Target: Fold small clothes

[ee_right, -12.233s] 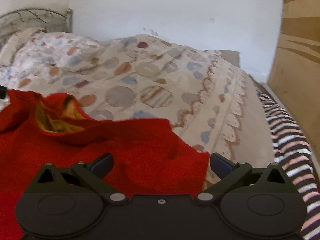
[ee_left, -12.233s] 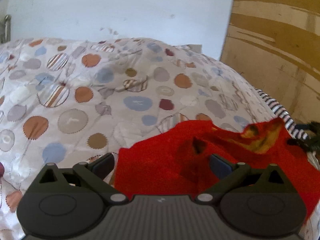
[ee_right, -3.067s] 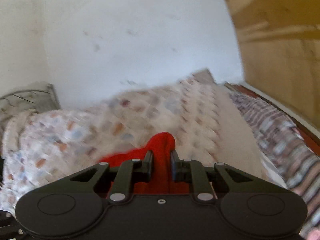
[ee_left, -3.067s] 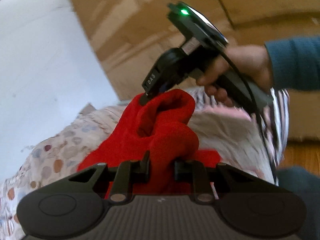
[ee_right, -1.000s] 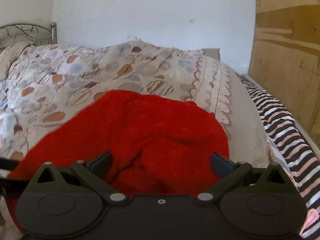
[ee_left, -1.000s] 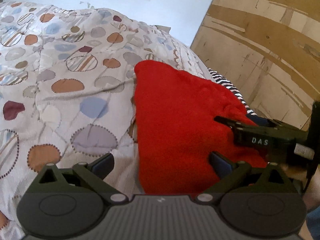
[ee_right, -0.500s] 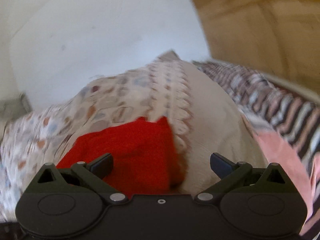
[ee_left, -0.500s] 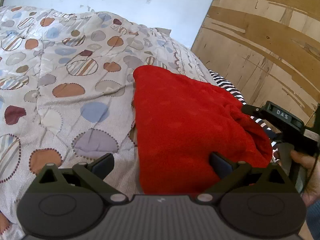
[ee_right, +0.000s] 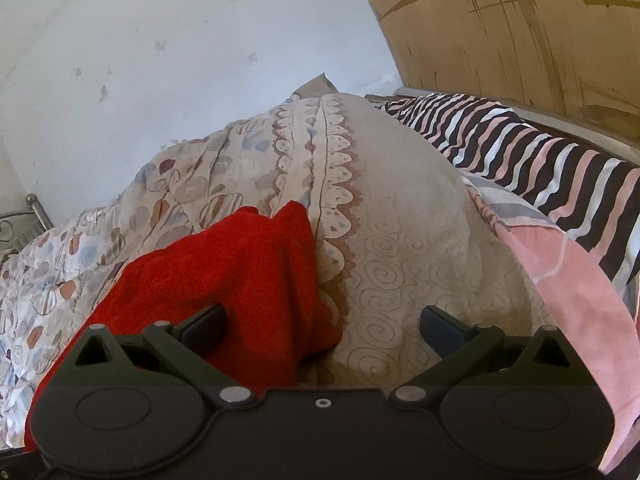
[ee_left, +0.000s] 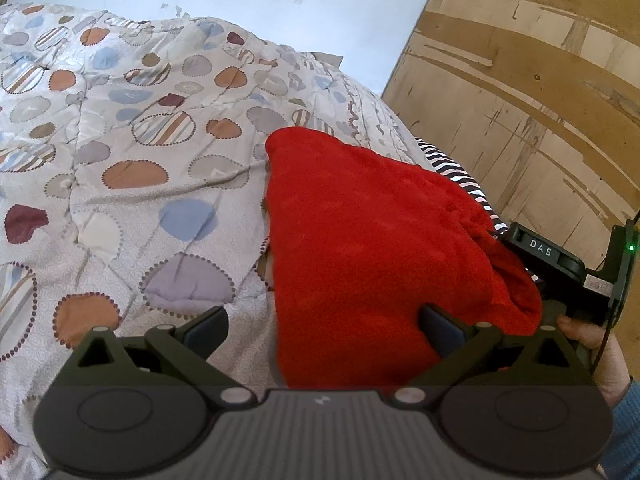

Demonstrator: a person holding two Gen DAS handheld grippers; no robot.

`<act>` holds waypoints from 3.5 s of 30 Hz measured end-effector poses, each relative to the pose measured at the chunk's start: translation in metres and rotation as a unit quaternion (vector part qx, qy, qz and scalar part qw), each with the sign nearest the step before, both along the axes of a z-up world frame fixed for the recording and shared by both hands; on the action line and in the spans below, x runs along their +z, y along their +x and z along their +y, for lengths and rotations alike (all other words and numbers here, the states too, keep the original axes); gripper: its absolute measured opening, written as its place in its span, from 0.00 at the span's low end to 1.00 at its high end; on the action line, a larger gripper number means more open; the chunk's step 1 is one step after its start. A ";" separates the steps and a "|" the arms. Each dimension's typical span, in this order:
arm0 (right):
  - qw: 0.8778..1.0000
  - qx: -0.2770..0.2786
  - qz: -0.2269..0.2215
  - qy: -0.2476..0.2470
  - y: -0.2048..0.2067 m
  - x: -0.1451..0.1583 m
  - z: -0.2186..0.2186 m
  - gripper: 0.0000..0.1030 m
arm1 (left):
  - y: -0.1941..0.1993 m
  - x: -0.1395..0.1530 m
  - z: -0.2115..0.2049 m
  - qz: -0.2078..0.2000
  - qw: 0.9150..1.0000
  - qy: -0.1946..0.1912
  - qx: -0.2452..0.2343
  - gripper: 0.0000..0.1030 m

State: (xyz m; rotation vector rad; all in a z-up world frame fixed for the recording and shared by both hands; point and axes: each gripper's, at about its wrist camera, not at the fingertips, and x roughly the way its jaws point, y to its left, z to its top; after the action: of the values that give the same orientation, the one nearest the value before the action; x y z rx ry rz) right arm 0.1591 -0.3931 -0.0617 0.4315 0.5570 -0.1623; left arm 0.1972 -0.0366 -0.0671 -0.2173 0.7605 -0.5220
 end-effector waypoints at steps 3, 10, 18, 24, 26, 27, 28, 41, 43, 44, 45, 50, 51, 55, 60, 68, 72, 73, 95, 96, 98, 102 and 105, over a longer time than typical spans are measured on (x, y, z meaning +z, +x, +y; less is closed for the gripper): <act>1.000 0.000 -0.002 -0.004 -0.001 0.000 0.001 1.00 | 0.001 0.000 0.000 0.000 1.000 -0.001 -0.002 1.00; 0.998 -0.005 -0.013 -0.055 -0.005 0.002 0.014 1.00 | 0.003 -0.003 0.009 0.009 1.000 -0.027 -0.006 0.99; 0.988 0.088 -0.054 -0.116 0.002 0.014 0.033 0.99 | 0.016 0.023 0.014 -0.057 0.997 -0.036 -0.033 1.00; 0.993 0.099 -0.024 0.064 0.039 0.005 -0.011 0.95 | 0.058 0.015 -0.002 0.003 0.996 -0.029 -0.086 1.00; 0.990 0.104 -0.016 0.099 0.043 -0.004 -0.018 0.89 | 0.069 0.009 -0.005 0.036 0.993 -0.039 -0.104 1.00; 0.989 0.109 -0.011 0.098 0.044 -0.008 -0.016 0.85 | 0.074 0.006 -0.006 0.052 0.991 -0.046 -0.110 1.00; 0.989 0.113 -0.012 0.089 0.043 -0.008 -0.011 0.84 | 0.078 0.000 -0.005 0.066 0.990 -0.056 -0.116 1.00; 0.988 0.148 -0.027 -0.042 0.038 0.029 0.031 0.31 | 0.089 0.004 -0.021 0.098 0.987 -0.036 -0.124 0.75; 0.987 0.150 -0.037 -0.049 0.038 0.036 0.038 0.29 | 0.090 0.014 -0.020 0.102 0.988 -0.035 -0.109 0.59; 0.986 0.151 -0.044 -0.049 0.037 0.041 0.041 0.29 | 0.089 0.020 -0.019 0.097 0.989 -0.037 -0.106 0.57; 0.986 0.150 -0.049 -0.047 0.037 0.045 0.044 0.28 | 0.088 0.026 -0.017 0.090 0.990 -0.038 -0.105 0.52; 0.985 0.158 -0.068 -0.031 0.046 0.064 0.064 0.26 | 0.087 0.061 0.000 0.053 0.994 -0.028 -0.087 0.46; 0.984 0.161 -0.075 -0.025 0.049 0.067 0.070 0.26 | 0.087 0.069 0.005 0.041 0.996 -0.025 -0.081 0.45; 0.977 0.180 -0.113 0.003 0.067 0.080 0.102 0.26 | 0.087 0.102 0.043 0.000 0.999 -0.010 -0.051 0.45; 0.967 0.214 -0.135 0.037 0.111 0.084 0.158 0.26 | 0.093 0.124 0.093 -0.029 0.999 0.031 0.004 0.45; 0.970 0.238 -0.056 0.012 0.157 0.033 0.218 0.27 | 0.101 0.064 0.143 0.008 0.996 0.071 0.045 0.50; 0.970 0.237 -0.029 -0.041 0.149 0.011 0.221 0.41 | 0.087 0.031 0.159 -0.009 0.995 0.057 0.075 0.67; 0.969 0.238 -0.028 -0.061 0.145 0.010 0.223 0.43 | 0.085 0.030 0.160 -0.014 0.995 0.053 0.079 0.72; 0.954 0.227 -0.155 -0.118 -0.017 0.102 0.208 0.99 | -0.054 0.100 0.138 -0.134 0.972 0.124 0.147 1.00; 0.954 0.226 -0.158 -0.120 -0.032 0.105 0.209 0.99 | -0.063 0.102 0.137 -0.138 0.971 0.124 0.151 1.00; 0.951 0.227 -0.167 -0.128 -0.059 0.108 0.210 0.99 | -0.083 0.104 0.136 -0.147 0.968 0.125 0.158 1.00; 0.950 0.220 -0.174 -0.137 -0.112 0.104 0.210 1.00 | -0.124 0.102 0.137 -0.158 0.964 0.126 0.174 1.00; 0.951 0.215 -0.176 -0.138 -0.148 0.095 0.211 1.00 | -0.153 0.095 0.139 -0.160 0.962 0.122 0.187 1.00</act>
State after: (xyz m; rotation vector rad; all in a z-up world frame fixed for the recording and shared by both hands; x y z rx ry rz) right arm 0.0112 -0.1823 0.0335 0.0534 0.2599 0.2516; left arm 0.0441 0.1023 0.0282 -0.0412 0.4455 -0.0952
